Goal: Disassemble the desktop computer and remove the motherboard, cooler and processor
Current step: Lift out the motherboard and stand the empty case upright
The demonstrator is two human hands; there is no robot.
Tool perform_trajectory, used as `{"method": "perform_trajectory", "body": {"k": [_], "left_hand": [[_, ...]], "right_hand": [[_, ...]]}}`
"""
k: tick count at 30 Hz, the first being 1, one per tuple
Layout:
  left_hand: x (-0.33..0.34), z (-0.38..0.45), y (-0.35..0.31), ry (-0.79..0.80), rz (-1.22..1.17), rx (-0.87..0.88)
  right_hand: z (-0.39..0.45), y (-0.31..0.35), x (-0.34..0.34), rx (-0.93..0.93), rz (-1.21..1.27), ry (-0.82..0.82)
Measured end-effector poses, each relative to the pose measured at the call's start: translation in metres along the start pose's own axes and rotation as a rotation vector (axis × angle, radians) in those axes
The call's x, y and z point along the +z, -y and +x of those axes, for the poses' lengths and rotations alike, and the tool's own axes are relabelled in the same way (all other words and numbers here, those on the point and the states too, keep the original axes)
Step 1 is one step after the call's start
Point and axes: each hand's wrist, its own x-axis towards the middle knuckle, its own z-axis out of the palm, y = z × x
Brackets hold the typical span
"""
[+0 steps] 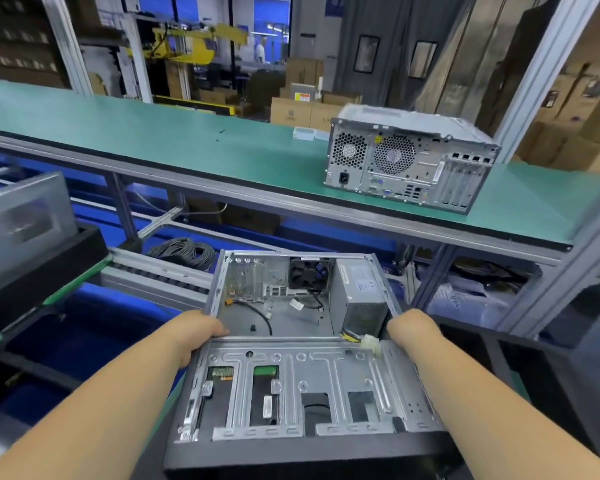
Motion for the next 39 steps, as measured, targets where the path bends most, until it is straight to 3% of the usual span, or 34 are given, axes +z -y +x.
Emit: {"method": "perform_trajectory", "body": {"k": [5, 12, 17, 25, 32, 39], "left_hand": [[0.006, -0.001, -0.018, 0.033, -0.008, 0.143], [0.008, -0.001, -0.089, -0.062, 0.104, 0.59], [0.015, 0.016, -0.103, -0.053, 0.091, 0.752], [0.007, 0.037, -0.07, -0.047, -0.002, 0.763], [0.017, 0.032, -0.068, -0.076, -0.023, 0.812], [0.024, 0.027, -0.047, -0.062, -0.034, 0.775]], "right_hand": [[0.002, -0.021, -0.016, 0.02, 0.072, -0.081], [-0.006, -0.027, -0.046, -0.083, 0.347, -0.344], [-0.006, -0.023, -0.048, -0.123, 0.415, -0.458], [-0.015, -0.017, -0.04, -0.178, 0.472, -0.474], [-0.022, -0.01, -0.038, -0.22, 0.563, -0.611], [-0.029, -0.03, -0.018, -0.264, 0.674, -0.581]]}}
